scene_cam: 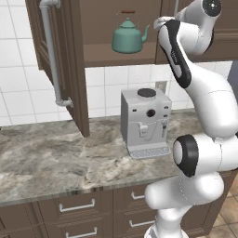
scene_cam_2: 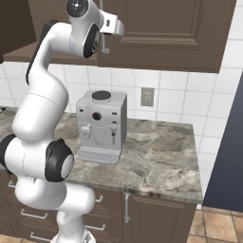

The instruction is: Open the cabinet, pick the kettle from the cabinet, and place it in the sink.

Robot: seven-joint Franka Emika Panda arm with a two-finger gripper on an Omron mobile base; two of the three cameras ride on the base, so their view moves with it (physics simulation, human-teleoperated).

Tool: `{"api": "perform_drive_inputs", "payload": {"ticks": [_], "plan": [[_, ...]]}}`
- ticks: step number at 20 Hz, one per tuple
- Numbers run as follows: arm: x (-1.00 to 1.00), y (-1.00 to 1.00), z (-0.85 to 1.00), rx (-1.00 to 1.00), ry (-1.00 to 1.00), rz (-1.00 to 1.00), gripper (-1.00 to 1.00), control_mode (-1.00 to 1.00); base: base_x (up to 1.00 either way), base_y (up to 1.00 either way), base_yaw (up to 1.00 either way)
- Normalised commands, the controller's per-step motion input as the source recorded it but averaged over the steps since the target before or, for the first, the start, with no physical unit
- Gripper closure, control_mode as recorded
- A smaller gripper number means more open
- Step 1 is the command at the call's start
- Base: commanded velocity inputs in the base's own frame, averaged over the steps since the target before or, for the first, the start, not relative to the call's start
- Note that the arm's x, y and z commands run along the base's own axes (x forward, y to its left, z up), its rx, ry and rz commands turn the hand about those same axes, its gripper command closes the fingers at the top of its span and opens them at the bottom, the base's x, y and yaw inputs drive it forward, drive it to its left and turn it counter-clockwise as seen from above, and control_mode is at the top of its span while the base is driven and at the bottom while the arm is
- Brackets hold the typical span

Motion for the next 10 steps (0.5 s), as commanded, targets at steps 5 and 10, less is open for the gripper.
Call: {"api": "perform_drive_inputs", "payload": {"ticks": [5, 10], "plan": [[0.44, 0.0, 0.0, 0.0, 0.0, 0.0, 1.0, -1.0, 0.0, 0.0, 0.0], [0.29, -0.08, 0.0, 0.0, 0.0, 0.0, 1.0, -1.0, 0.0, 0.0, 0.0]]}}
